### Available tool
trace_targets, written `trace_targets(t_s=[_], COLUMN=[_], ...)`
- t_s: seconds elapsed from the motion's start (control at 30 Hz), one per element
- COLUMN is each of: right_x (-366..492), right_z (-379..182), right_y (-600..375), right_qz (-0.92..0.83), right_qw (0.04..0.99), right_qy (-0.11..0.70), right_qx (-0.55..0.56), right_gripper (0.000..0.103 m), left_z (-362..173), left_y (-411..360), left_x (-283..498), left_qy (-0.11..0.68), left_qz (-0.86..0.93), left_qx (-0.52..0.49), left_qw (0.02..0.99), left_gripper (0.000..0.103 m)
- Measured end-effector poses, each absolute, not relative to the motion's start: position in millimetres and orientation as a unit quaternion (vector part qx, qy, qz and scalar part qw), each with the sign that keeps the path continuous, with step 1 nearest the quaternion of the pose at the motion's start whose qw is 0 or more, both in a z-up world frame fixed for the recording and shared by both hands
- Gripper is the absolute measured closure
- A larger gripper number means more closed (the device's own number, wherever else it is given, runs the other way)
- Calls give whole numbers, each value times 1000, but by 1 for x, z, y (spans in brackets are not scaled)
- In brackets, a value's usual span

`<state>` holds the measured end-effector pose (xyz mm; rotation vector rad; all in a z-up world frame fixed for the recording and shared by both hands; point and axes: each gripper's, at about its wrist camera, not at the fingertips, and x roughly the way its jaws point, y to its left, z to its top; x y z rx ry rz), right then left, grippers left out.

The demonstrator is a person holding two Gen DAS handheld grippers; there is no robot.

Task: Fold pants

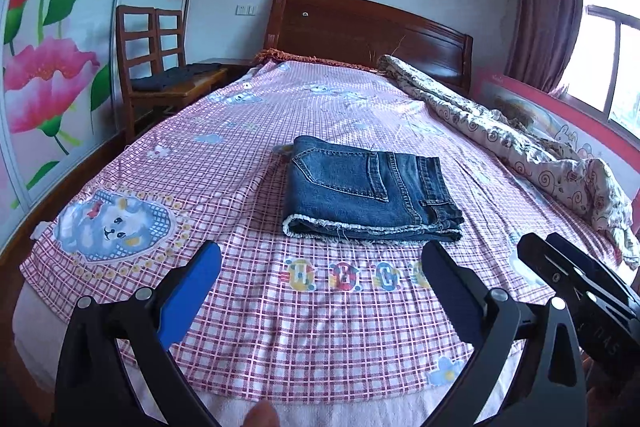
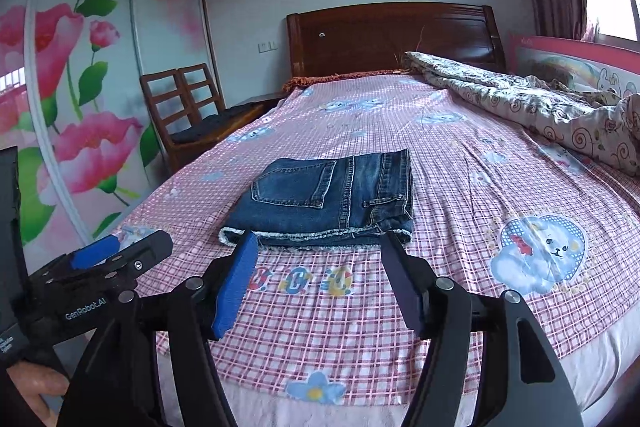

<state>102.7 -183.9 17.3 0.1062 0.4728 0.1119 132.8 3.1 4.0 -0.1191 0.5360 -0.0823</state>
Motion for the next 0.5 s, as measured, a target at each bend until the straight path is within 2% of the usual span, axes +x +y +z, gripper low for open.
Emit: trace_targets(t_s=[0.5], right_x=[106], right_z=[14], right_y=[-180], right_qz=[53], right_qw=[968], right_qy=[241], right_qx=[47], right_gripper=[40], left_z=[7], left_y=[-11], left_x=[136], left_qy=[267], left_qz=[-38], left_qx=[-65], left_qw=[961], left_gripper=[2])
